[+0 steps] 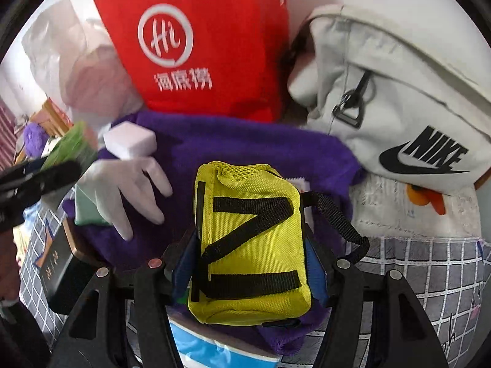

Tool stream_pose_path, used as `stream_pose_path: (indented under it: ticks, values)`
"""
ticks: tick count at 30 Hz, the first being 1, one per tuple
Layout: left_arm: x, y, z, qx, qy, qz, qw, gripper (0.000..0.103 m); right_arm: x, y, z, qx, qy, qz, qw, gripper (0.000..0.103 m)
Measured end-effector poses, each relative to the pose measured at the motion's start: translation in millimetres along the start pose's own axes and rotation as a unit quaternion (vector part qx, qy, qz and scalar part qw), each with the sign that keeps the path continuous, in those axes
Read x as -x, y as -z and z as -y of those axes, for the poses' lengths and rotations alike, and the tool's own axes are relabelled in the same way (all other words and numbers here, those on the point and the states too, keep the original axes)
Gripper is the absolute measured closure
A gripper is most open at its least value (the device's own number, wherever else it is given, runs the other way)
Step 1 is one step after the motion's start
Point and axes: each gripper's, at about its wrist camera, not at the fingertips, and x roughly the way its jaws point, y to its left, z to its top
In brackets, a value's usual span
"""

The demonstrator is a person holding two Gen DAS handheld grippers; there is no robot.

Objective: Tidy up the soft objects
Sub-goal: 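Carry the tissue pack and yellow bag in both tools over the purple towel, then open the left tool to drop the tissue pack while the right tool releases the yellow bag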

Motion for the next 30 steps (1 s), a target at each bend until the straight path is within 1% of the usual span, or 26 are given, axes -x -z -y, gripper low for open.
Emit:
stream_pose_path:
  ticks: [2,3,5,7,10,14,16,22,23,24,26,27,28,30]
  values:
    - [-14.3,-4.7,3.3,0.006,0.000,-0.015,0.9999,0.043,-5.8,0.4,1.5,-0.006,-0.001,-0.006,1.000,0.041]
    - [-23.5,-7.2,4.8,0.009,0.006,-0.024,0.9996,0.043,-8.3,0.7,0.8,-0.004,-0.004,-0.010,1.000,0.041]
    - [-33.2,-9.3,5.7,0.015,0.012,-0.027,0.9994,0.043,-13.0,1.5,-1.0,0.003,-0.006,-0.015,1.000,0.040]
    - [-45.3,-10.9,7.9,0.015,0.005,-0.039,0.9991,0.043,-16.9,1.5,-1.7,0.006,-0.003,-0.016,1.000,0.040]
    - [-60.6,-12.0,10.2,0.015,0.004,-0.051,0.9986,0.042,-24.9,1.5,-0.1,0.001,-0.008,-0.021,1.000,0.040]
    - [-71.2,-13.2,13.1,0.016,0.005,-0.055,0.9983,0.042,-34.7,0.1,5.7,-0.016,-0.009,-0.026,0.999,0.040]
    - [-75.8,-13.6,14.7,0.013,0.004,-0.057,0.9983,0.042,-36.6,-0.6,8.0,-0.024,-0.014,-0.025,0.999,0.038]
    - [-82.5,-14.3,13.5,0.016,0.018,-0.065,0.9976,0.042,-42.1,-1.7,9.7,-0.033,-0.021,-0.025,0.999,0.036]
    - [-82.4,-14.9,12.8,0.016,0.019,-0.065,0.9976,0.040,-43.0,-2.1,8.6,-0.032,-0.021,-0.027,0.999,0.035]
    - [-82.6,-15.3,12.9,0.018,0.021,-0.065,0.9975,0.036,-42.2,-1.8,9.4,-0.033,-0.020,-0.027,0.999,0.034]
    - [-80.5,-16.1,10.9,0.025,0.025,-0.064,0.9973,0.030,-38.7,-1.0,13.1,-0.040,-0.025,-0.027,0.999,0.032]
    - [-78.7,-16.3,10.4,0.029,0.029,-0.062,0.9972,0.027,-36.6,-1.6,13.9,-0.046,-0.031,-0.023,0.998,0.029]
    - [-77.1,-16.6,9.9,0.030,0.031,-0.061,0.9972,0.027,-33.9,-2.4,14.1,-0.050,-0.035,-0.018,0.998,0.025]
    - [-72.9,-17.1,9.4,0.032,0.027,-0.059,0.9974,0.027,-26.0,-2.9,14.9,-0.047,-0.037,-0.008,0.998,0.023]
